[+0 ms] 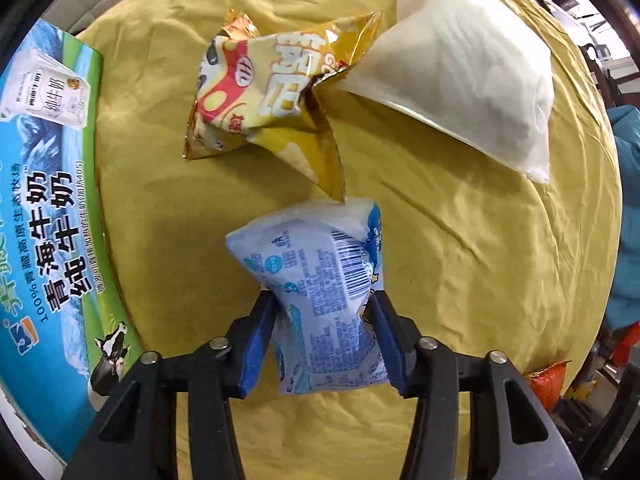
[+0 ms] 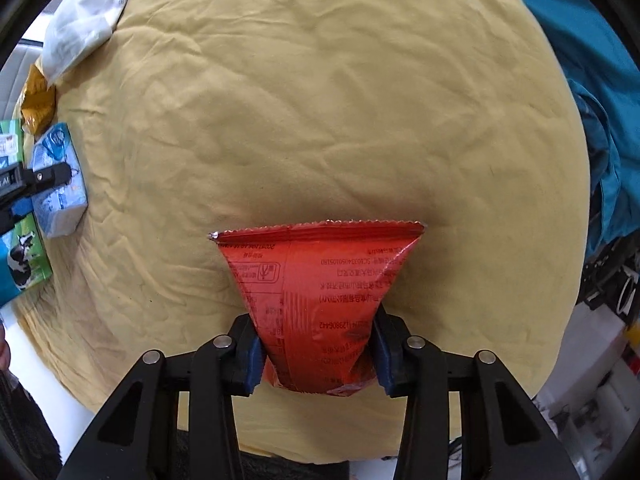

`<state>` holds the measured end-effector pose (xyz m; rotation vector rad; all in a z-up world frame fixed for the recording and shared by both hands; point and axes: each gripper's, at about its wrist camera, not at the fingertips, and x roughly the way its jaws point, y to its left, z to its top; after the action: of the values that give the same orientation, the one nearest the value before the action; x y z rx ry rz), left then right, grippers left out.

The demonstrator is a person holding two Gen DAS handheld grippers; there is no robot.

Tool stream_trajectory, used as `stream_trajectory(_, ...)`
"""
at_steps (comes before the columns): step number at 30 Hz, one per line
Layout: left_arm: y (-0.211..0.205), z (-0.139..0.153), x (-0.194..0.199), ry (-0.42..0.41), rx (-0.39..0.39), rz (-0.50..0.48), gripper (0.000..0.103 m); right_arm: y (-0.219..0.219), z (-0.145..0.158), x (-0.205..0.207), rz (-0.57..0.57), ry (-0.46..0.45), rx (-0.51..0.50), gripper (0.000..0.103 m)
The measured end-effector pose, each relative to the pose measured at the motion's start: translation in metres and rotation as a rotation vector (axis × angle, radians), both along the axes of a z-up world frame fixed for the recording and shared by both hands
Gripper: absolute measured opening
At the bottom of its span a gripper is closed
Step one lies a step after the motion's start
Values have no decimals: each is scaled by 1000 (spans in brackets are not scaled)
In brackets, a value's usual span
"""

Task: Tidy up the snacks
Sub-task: 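Carry both packets over the box and lower them inside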

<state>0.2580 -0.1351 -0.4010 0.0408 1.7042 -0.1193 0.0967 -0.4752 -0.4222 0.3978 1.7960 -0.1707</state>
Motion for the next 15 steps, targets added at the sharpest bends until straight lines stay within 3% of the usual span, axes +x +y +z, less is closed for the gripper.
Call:
stream_trajectory(4, 5, 14, -20, -36, 7, -48, 35, 1, 9, -8, -13, -23, -6, 41)
stream_trajectory(9, -4, 38, -43, -85, -28, -77, 34, -3, 34, -12, -21, -66, -9, 40)
stream_trajectory(15, 11, 91, -74, -167, -90, -107, 34, 4, 72, -16, -37, -147, 18, 40)
